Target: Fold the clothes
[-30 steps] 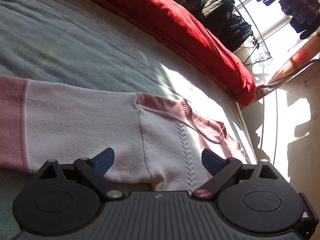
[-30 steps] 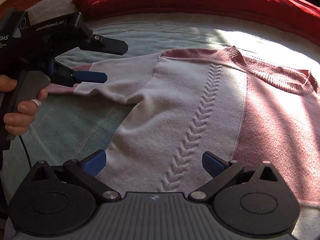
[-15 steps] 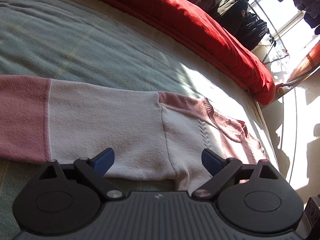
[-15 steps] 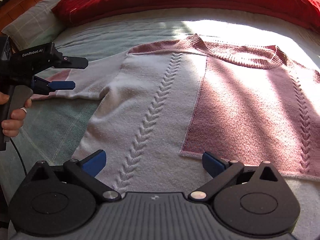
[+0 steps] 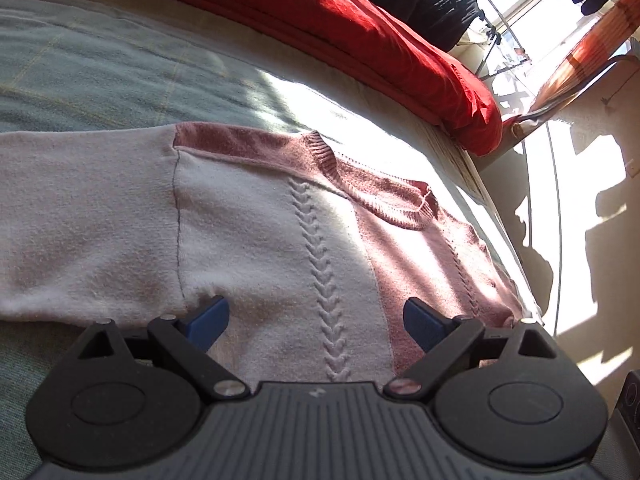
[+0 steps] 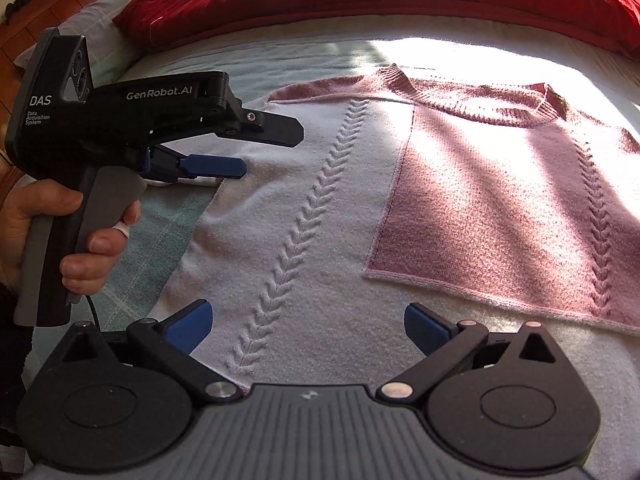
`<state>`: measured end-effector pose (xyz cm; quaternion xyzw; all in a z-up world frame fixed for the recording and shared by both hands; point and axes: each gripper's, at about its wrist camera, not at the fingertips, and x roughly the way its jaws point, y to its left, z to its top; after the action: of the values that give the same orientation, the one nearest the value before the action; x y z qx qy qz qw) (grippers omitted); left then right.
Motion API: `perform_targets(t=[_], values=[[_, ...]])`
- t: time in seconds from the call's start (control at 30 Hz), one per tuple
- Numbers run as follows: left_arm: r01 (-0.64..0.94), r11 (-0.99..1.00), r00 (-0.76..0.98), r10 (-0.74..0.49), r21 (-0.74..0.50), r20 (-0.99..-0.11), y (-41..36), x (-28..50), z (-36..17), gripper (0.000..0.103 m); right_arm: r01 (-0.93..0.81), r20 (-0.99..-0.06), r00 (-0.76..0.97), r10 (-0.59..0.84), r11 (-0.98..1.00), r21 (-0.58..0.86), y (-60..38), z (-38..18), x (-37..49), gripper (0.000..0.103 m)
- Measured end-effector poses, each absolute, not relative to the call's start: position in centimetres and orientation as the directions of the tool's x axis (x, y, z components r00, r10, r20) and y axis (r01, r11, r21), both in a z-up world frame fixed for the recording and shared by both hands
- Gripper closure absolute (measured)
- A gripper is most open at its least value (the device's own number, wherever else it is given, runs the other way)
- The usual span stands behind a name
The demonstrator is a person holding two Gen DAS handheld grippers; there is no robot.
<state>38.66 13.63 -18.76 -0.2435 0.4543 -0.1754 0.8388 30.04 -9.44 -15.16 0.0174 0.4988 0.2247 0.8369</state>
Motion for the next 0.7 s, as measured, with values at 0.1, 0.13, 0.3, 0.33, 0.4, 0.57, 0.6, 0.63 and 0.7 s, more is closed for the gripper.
perform_targets(t=[0.1,0.13,0.3,0.33,0.4,0.57,0.6,0.63,0.7], values=[[0.03,0.819,0.535,-0.497,-0.573,-0.683,14.4,38.5,-19.0,0.016,-0.346,-0.827,0.415,0.379,0.906,0.242,-10.5,-14.8,29.5,0.0],[0.018,0.814,0.536,-0.498,-0.581,-0.681,14.5,38.3,-18.6,0.016,-0.34,-0.827,0.419,0.375,0.909,0.24,-11.0,-14.7,29.3,0.0],[0.132,0.812,0.508,-0.548,-0.569,-0.664,12.3,36.7,-16.4,0.012,-0.303,-0.828,0.428,0.362,0.921,0.246,-12.8,-13.9,28.5,0.0],[0.14,0.824,0.5,-0.538,-0.55,-0.679,11.8,36.4,-16.4,0.012,-0.301,-0.828,0.432,0.358,0.923,0.242,-13.0,-13.7,28.2,0.0],[0.12,0.866,0.486,-0.478,-0.486,-0.732,11.2,36.0,-17.0,0.012,-0.299,-0.828,0.439,0.348,0.926,0.231,-13.4,-13.0,27.7,0.0],[0.014,0.927,0.485,-0.334,-0.375,-0.808,12.0,33.1,-17.0,0.012,-0.311,-0.82,0.483,0.308,0.936,0.168,-15.3,-10.5,25.1,0.0],[0.03,0.926,0.48,-0.343,-0.376,-0.807,11.9,32.3,-16.3,0.012,-0.3,-0.819,0.493,0.292,0.941,0.155,-15.9,-10.2,24.6,0.0],[0.047,0.924,0.487,-0.352,-0.379,-0.799,11.6,31.3,-15.5,0.012,-0.285,-0.82,0.502,0.276,0.948,0.144,-16.6,-9.9,24.1,0.0],[0.09,0.921,0.515,-0.369,-0.379,-0.774,10.8,29.4,-13.7,0.011,-0.251,-0.818,0.519,0.248,0.959,0.132,-18.0,-9.4,23.2,0.0]])
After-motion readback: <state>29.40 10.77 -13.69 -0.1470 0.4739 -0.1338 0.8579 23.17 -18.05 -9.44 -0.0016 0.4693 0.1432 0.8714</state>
